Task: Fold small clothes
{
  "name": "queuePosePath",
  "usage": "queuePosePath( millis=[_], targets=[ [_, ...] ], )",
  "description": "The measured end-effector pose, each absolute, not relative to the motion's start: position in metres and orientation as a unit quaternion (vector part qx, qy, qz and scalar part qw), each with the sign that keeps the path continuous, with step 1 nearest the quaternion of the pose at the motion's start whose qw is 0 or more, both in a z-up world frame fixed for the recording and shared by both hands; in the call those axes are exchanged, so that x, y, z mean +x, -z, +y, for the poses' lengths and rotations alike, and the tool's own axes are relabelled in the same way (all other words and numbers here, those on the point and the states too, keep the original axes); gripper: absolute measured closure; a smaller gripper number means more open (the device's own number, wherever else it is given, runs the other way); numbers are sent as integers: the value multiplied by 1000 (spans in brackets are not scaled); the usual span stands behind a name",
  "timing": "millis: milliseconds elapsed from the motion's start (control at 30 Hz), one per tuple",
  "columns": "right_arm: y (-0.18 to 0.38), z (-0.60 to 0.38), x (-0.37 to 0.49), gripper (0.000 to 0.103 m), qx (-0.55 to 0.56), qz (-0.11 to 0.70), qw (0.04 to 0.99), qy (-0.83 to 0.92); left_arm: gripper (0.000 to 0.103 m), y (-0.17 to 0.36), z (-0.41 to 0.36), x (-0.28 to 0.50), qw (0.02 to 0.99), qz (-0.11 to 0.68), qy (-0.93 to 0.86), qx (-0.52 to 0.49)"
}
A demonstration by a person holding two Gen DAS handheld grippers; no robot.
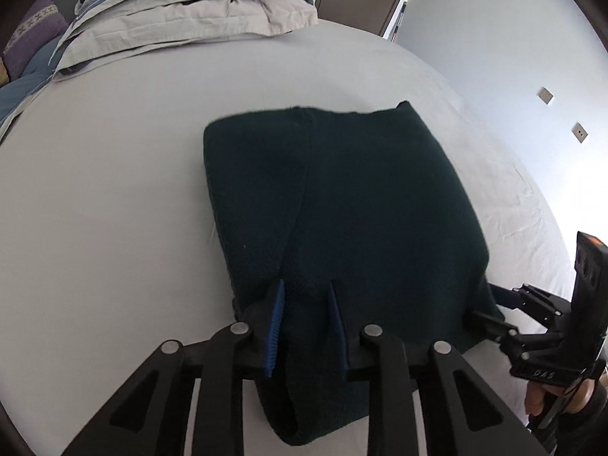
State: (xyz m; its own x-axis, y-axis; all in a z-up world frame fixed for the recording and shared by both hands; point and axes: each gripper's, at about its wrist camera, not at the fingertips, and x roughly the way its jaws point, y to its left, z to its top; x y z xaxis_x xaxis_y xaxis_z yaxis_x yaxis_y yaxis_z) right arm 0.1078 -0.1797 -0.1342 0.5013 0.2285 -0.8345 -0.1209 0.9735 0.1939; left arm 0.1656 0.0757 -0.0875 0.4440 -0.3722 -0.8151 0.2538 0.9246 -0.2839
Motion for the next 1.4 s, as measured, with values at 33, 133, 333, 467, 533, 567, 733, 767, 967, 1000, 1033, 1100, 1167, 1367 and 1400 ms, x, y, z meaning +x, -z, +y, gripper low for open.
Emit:
queuePosePath(
  millis=[33,133,333,467,533,567,733,767,967,1000,1033,1100,1167,1367,1400],
  targets=[
    [138,-183,107,49,60,494,861,-102,81,92,79,163,850,487,186,-70],
    [146,-192,107,50,74,491,861,-112,82,96,87,160,854,472,196,-98],
    [137,-196,106,50,84,497,857,-106,82,92,97,149,850,465,216,-119],
    [108,-215,101,50,172,461,860,-135,70,74,90,133,861,453,209,-95],
    [100,-216,105,49,210,447,854,-166,66,69,81,127,868,446,204,-74],
    [99,-214,107,49,227,442,847,-188,65,70,76,127,869,449,200,-60],
    [140,-201,118,55,249,490,804,-226,64,96,78,117,864,462,189,-62],
    [154,-205,118,63,251,505,798,-213,64,97,79,116,864,461,191,-67],
    [148,-242,111,75,307,488,786,-222,64,82,88,121,858,471,193,-69],
    [143,-244,112,71,304,485,789,-223,64,77,90,122,860,469,189,-68],
    [136,-246,115,71,301,481,792,-225,64,68,94,122,865,461,186,-70],
    [120,-252,123,71,306,466,797,-230,64,51,100,128,872,452,173,-70],
    [107,-255,135,71,314,449,801,-242,64,35,99,135,880,440,166,-66],
    [92,-242,217,46,363,436,778,-270,53,20,53,195,882,427,191,-57],
    [93,-243,230,46,372,439,775,-262,53,30,45,211,873,442,195,-70]
  ],
)
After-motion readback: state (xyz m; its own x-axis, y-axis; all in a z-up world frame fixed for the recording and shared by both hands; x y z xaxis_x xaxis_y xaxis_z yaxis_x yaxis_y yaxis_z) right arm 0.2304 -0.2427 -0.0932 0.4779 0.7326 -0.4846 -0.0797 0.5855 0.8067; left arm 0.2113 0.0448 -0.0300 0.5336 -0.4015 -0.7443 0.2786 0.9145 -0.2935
